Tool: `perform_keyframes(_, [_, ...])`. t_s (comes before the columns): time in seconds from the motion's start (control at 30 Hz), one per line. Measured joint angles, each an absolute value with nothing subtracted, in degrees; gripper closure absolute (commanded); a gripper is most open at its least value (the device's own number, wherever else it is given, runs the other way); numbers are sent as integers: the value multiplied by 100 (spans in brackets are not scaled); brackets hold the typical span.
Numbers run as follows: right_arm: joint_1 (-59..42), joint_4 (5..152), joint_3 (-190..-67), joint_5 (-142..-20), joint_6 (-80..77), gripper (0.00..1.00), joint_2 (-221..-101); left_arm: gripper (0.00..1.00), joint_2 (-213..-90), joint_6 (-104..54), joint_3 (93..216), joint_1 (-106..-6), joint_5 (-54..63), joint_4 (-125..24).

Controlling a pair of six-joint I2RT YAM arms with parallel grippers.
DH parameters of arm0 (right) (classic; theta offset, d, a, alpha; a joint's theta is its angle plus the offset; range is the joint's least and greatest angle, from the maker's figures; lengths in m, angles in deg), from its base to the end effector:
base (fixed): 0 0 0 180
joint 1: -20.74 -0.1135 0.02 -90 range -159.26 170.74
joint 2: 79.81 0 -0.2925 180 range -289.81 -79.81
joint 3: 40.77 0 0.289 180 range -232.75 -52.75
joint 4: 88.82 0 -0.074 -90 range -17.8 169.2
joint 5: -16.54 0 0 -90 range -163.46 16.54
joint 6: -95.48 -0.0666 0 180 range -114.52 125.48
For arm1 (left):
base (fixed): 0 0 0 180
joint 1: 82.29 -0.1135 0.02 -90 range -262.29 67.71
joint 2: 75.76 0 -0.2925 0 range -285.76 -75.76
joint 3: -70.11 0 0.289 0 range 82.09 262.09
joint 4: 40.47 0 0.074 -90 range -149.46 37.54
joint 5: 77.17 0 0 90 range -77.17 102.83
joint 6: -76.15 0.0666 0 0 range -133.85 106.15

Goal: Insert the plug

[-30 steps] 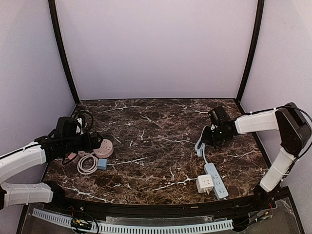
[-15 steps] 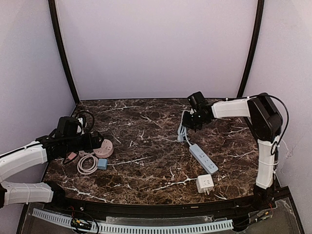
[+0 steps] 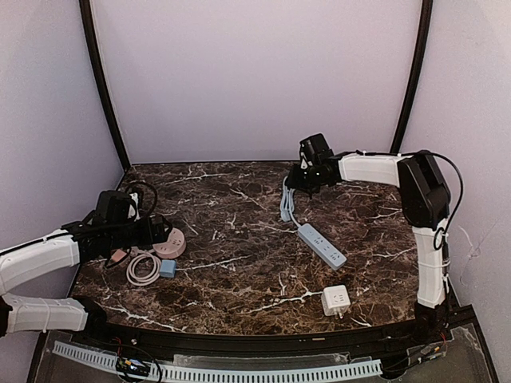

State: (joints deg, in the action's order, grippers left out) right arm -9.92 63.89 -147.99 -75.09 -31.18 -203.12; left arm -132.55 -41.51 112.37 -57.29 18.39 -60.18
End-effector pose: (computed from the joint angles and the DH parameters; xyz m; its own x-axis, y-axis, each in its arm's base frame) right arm 0.4812 0.2874 0.1813 -0.7889 0.2261 -0.5714 -0.0704 0.8904 0.4496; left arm 0.2343 -0.1021 0.2068 -0.6132 -0.2238 -0.7575 0.0715 0.9393 -0.3355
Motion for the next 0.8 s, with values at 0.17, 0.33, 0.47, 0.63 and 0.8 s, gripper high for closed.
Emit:
perform_keyframes(0.17, [-992, 6398, -14775, -7511, -2948, 25, -20249, 0, -13290, -4149, 11237, -5729, 1818, -5979])
perform_keyframes(0.33, [-998, 6441, -13947, -7373, -2838, 11, -19385, 0, -13292, -4111, 11235, -5725, 1721, -5937])
perform_keyframes(0.47, [-1020, 6463, -13007, -7115, -2847, 8, -18242, 0, -13292, -4044, 11204, -5605, 1538, -5719])
perform_keyframes(0.63, [-1359, 6354, -11860, -6589, -2965, 1, -17051, 0, -13306, -3958, 11202, -5362, 1435, -5561])
perform_keyframes(0.8, [-1914, 5825, -11193, -6195, -3197, 1, -16489, 0, -13369, -3910, 11202, -5207, 1385, -5404])
